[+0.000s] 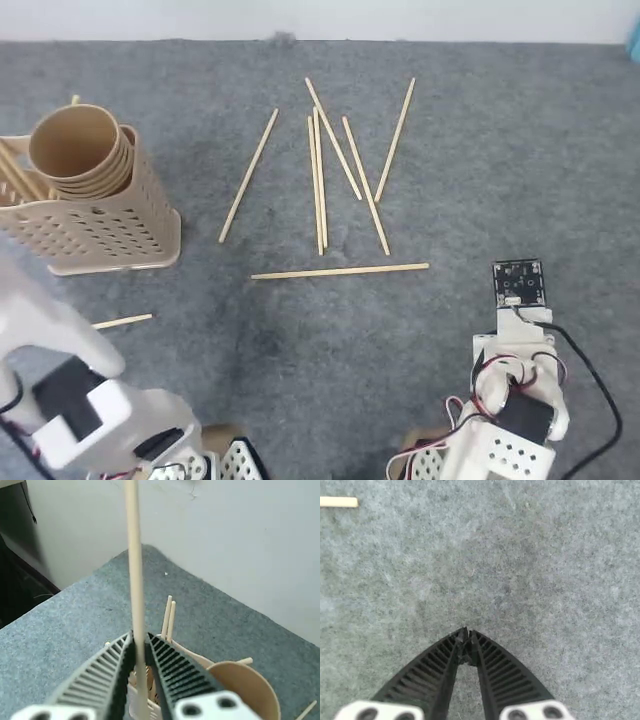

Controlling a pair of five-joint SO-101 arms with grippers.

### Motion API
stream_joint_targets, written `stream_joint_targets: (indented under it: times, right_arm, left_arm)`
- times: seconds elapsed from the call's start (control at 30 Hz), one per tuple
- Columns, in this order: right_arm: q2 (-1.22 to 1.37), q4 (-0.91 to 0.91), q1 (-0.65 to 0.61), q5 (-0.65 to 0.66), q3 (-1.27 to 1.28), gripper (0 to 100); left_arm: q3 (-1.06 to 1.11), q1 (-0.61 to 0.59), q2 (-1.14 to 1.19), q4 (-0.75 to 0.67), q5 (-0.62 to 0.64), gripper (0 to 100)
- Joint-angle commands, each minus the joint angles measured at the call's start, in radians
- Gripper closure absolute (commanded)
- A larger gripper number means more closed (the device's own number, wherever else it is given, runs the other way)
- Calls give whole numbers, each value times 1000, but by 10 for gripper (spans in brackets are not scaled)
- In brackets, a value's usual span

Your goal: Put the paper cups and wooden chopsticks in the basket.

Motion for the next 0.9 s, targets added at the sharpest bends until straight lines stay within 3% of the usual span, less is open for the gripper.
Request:
stream_joint_targets:
  times: [0.0,0.17,0.27,0.37,0.7,0.87]
  right_arm:
    - [-18,5,-2,15,-5,991]
    - [-18,5,-2,15,-5,991]
    - [-18,5,-2,15,-5,991]
    - [-18,7,-2,15,-5,991]
    - [-18,7,16,15,-6,991]
    - [-18,7,15,15,-6,991]
  left_arm:
    - [38,5,-91,41,15,988]
    - [200,9,-259,38,9,987]
    - [321,11,-350,-38,11,987]
    - [493,11,-385,-232,14,987]
    - [1133,3,-394,-1073,9,987]
    - [1285,6,-394,-1269,9,987]
